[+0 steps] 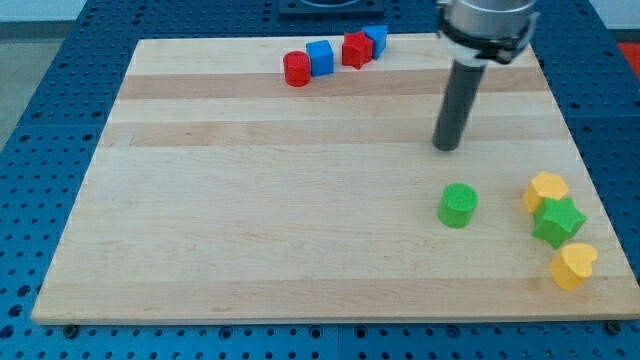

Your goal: Point your arm at the bottom left of the green star

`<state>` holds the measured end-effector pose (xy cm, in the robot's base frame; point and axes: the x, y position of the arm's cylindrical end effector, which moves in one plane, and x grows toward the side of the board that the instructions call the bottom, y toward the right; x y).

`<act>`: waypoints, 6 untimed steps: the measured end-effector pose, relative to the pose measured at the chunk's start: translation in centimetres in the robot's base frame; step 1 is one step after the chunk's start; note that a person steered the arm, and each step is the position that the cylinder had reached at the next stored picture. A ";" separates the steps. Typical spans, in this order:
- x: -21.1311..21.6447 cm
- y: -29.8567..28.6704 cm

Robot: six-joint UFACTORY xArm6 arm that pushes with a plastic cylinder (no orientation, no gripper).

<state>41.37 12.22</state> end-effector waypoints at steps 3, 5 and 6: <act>5.8 -8.1; 12.3 -8.8; 14.4 -8.8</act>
